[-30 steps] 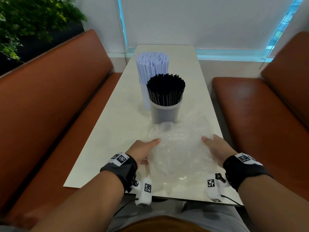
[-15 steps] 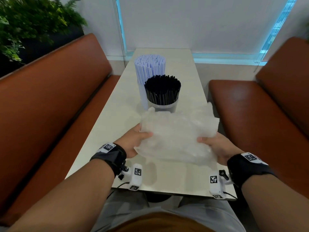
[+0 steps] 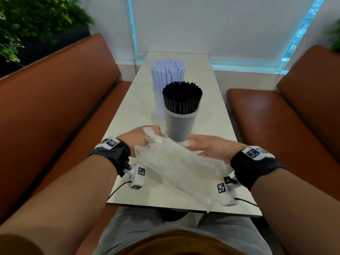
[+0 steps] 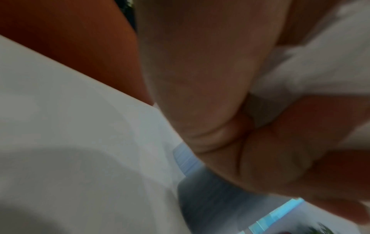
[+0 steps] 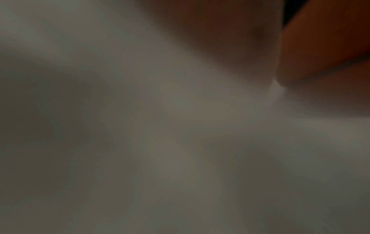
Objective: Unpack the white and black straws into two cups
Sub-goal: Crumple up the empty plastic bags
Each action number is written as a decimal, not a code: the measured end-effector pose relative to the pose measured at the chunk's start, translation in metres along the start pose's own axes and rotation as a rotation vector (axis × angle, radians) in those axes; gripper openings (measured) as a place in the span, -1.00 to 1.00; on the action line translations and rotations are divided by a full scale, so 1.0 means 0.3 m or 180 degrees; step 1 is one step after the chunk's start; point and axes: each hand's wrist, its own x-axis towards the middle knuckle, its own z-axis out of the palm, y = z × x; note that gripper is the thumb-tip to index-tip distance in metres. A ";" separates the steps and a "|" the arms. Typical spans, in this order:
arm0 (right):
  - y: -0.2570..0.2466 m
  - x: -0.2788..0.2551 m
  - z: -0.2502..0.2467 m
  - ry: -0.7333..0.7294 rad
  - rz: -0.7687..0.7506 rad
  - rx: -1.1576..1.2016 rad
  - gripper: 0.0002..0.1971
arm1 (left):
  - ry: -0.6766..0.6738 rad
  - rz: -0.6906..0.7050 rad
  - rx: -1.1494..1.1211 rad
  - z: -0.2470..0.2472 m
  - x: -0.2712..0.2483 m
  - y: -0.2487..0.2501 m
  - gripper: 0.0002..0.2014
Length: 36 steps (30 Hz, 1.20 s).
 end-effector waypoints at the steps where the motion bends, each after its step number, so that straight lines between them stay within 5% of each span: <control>1: 0.005 0.012 0.027 -0.0161 -0.0055 -0.0393 -0.45 | -0.0196 0.0203 -0.0027 0.001 0.005 0.009 -0.51; 3: 0.004 0.026 0.086 -0.0268 -0.0274 -0.0884 -0.53 | -0.0723 0.0657 -0.1128 0.012 -0.002 0.015 -0.64; 5: 0.008 0.037 0.096 0.0069 -0.0622 -0.0398 -0.61 | -0.0816 0.0853 -0.2791 0.027 -0.018 0.002 -0.92; 7: 0.007 0.032 0.101 0.0590 -0.0961 0.0236 -0.65 | -0.0786 0.0866 -0.3539 0.064 -0.036 -0.047 -0.66; 10: 0.024 0.025 0.132 0.1204 -0.1248 0.0728 -0.63 | -0.1011 0.0773 -0.3044 0.174 -0.066 -0.093 -0.23; 13: 0.067 0.007 0.165 0.1380 -0.1310 0.0578 -0.68 | -0.0782 0.1210 -0.1874 0.278 -0.083 -0.094 -0.52; 16: 0.103 -0.020 0.164 0.1193 -0.1187 0.0457 -0.67 | -0.0226 0.1224 -0.1565 0.276 -0.085 -0.084 -0.69; 20: 0.138 -0.053 0.136 0.0822 -0.1043 0.0726 -0.49 | -0.0664 0.1323 -0.1831 0.275 -0.093 -0.082 -0.69; 27: 0.140 -0.066 0.134 0.0950 -0.1115 0.1011 -0.76 | -0.1620 0.1034 -0.2884 0.275 -0.123 -0.084 -0.81; 31: 0.123 -0.077 0.091 0.0992 -0.1341 0.0731 -0.92 | -0.1802 0.0785 -0.3332 0.248 -0.098 -0.108 -0.62; 34: 0.097 -0.077 0.064 0.1025 -0.1758 0.0278 -0.53 | -0.1912 0.0472 -0.3551 0.234 -0.073 -0.109 -0.47; 36: 0.089 -0.071 0.059 0.1125 -0.1894 0.0080 -0.46 | -0.1909 0.0414 -0.3297 0.244 -0.065 -0.091 -0.33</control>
